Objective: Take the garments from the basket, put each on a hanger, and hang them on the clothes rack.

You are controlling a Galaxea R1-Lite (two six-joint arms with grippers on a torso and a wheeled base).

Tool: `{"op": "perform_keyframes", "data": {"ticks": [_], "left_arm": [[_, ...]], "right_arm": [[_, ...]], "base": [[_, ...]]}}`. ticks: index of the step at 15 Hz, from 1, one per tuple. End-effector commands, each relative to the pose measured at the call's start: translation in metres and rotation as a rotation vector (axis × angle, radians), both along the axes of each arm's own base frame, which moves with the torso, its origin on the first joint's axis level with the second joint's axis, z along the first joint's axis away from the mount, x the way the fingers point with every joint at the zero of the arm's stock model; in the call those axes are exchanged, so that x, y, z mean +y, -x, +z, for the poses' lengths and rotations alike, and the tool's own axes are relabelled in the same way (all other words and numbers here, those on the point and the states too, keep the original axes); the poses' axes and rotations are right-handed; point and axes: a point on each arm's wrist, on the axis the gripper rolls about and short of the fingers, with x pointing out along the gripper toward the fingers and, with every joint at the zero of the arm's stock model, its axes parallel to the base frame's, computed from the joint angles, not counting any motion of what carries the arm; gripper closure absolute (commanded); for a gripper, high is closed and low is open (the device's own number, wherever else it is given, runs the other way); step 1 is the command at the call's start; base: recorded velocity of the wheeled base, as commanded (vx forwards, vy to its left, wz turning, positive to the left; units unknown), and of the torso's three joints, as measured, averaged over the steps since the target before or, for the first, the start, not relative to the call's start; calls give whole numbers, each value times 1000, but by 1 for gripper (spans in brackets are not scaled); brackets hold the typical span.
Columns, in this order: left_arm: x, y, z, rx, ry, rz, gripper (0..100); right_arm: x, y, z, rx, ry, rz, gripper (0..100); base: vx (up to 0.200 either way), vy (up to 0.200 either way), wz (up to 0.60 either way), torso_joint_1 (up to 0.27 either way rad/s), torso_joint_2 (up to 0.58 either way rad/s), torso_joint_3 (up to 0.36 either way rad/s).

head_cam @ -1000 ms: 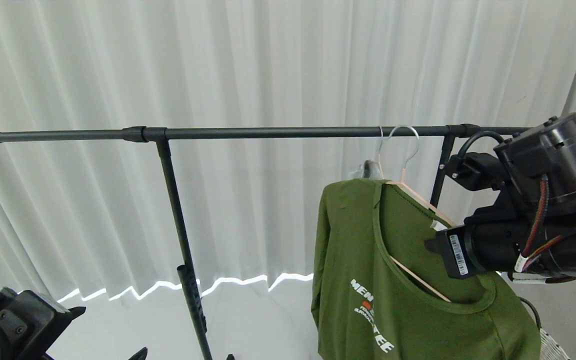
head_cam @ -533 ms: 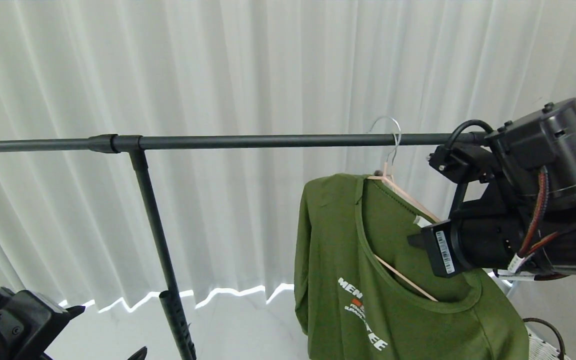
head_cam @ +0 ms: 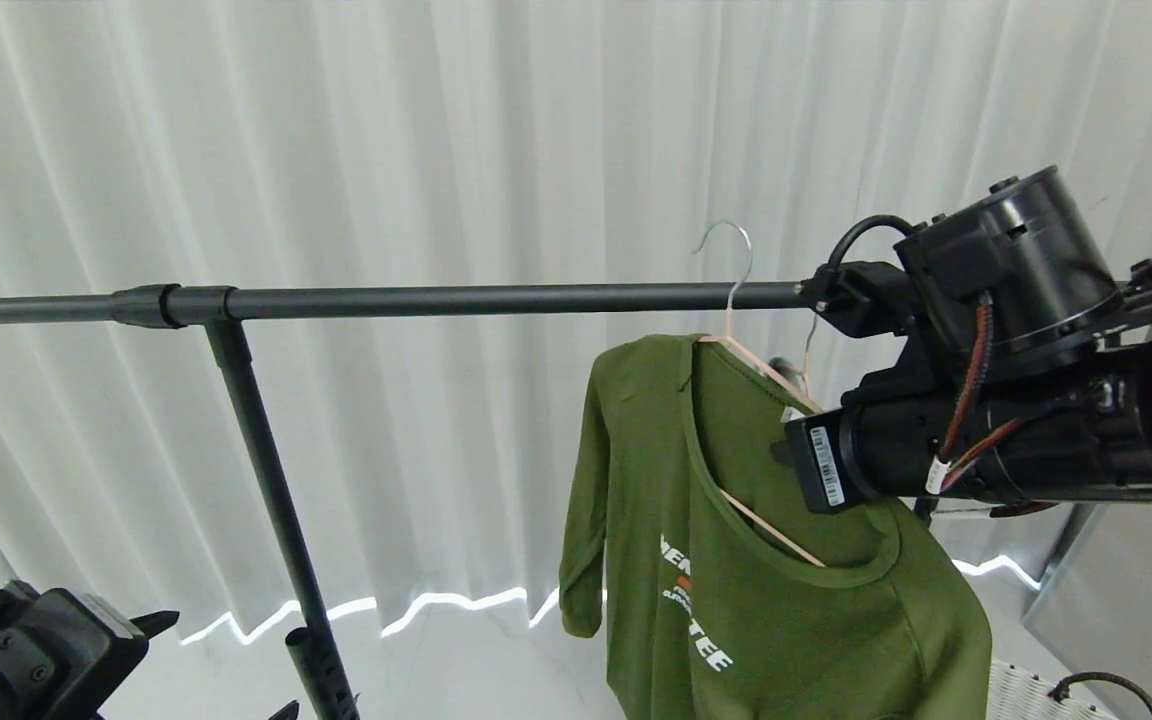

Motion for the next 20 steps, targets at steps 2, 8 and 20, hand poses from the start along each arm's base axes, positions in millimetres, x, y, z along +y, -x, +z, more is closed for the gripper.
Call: {"op": "perform_keyframes", "data": {"ticks": [2, 8, 20], "left_arm": [[-1, 1, 1, -6, 3, -11, 0], [0, 2, 2, -17, -1, -16, 0], [1, 4, 2, -27, 2, -16, 0]], "right_arm": [[18, -24, -13, 21, 30, -18, 100], [28, -64, -33, 38, 94, -53, 100], [33, -59, -30, 18, 82, -54, 0]], "base": [[0, 0, 0, 0, 0, 0], [0, 0, 0, 0, 0, 0], [0, 0, 0, 0, 0, 0]]}}
